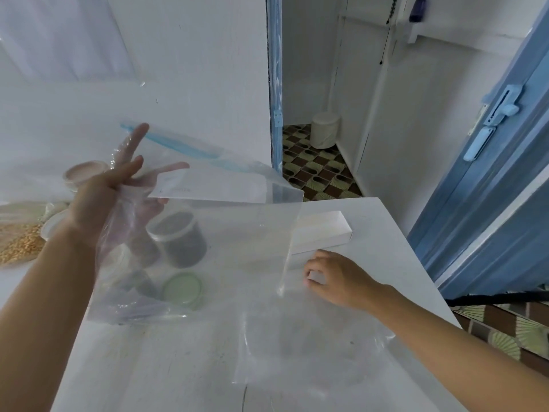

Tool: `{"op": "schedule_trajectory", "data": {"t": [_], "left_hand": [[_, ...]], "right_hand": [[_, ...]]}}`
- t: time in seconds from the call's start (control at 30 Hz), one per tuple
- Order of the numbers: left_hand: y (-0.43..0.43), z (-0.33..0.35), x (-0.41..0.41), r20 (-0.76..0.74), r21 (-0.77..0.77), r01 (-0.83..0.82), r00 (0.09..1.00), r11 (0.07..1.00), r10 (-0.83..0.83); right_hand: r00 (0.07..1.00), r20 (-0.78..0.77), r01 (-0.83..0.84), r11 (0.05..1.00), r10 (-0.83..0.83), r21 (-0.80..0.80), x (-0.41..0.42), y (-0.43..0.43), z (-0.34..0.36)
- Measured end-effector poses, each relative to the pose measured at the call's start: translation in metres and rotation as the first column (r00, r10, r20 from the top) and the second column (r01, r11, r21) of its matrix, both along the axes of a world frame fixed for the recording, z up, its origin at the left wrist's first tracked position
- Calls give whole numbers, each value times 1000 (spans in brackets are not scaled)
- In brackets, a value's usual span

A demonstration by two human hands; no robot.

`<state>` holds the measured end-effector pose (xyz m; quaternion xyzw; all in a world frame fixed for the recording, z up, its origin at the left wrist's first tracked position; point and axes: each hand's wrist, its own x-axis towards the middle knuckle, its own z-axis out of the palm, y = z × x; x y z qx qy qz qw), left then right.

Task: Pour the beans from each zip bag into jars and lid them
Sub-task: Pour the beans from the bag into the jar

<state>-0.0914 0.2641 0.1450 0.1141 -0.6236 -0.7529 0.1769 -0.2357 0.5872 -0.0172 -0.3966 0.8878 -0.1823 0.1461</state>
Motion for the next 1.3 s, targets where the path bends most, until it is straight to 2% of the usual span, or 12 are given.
{"op": "schedule_trajectory", "data": {"t": [0.07, 0.13, 0.23, 0.53, 0.73, 0.87, 0.97, 1.03, 1.1, 1.13, 1.2, 1.3], "left_hand": [[-2, 0, 0, -8, 40, 33, 999, 999, -33], [2, 1, 0, -3, 22, 75, 997, 997, -75], [3, -4, -1, 4, 12, 72, 997, 997, -72], [16, -21, 2, 46, -34, 75, 996, 997, -73], [35, -33, -1, 40, 111, 158, 986, 981, -163], [47, -45, -4, 53, 217, 226, 969, 950, -243], [56, -57, -7, 90, 281, 229, 961, 932, -263], [62, -65, -7, 70, 365, 228, 960, 903, -271], [70, -75, -8, 83, 389, 202, 964, 899, -253], [75, -82, -9, 96, 388, 184, 966, 903, -238], [86, -95, -13, 132, 353, 159, 967, 922, -217], [95, -118, -16, 328, 103, 119, 933, 988, -146]], "right_hand": [[960, 272, -54, 998, 60, -30, 7, -5, 20], [909, 390, -210, 969, 145, 128, 18, -8, 31], [933, 231, -344, 873, 275, 346, 37, -3, 11], [928, -105, -290, 872, 356, 395, 67, 13, -52], [956, 44, -294, 931, 292, 214, 57, 10, -46], [948, 312, -12, 989, 58, -147, 45, 4, -32], [703, 709, 423, 837, -61, -347, 31, 2, -12], [353, 933, 652, 696, 72, -301, 22, 5, 12], [48, 939, 725, 635, 340, -267, 16, 14, 37], [-17, 906, 735, 620, 423, -275, 14, 20, 49], [29, 923, 771, 579, 383, -265, 10, 30, 66], [169, 978, 783, 585, 122, -209, -1, 38, 68]]}}
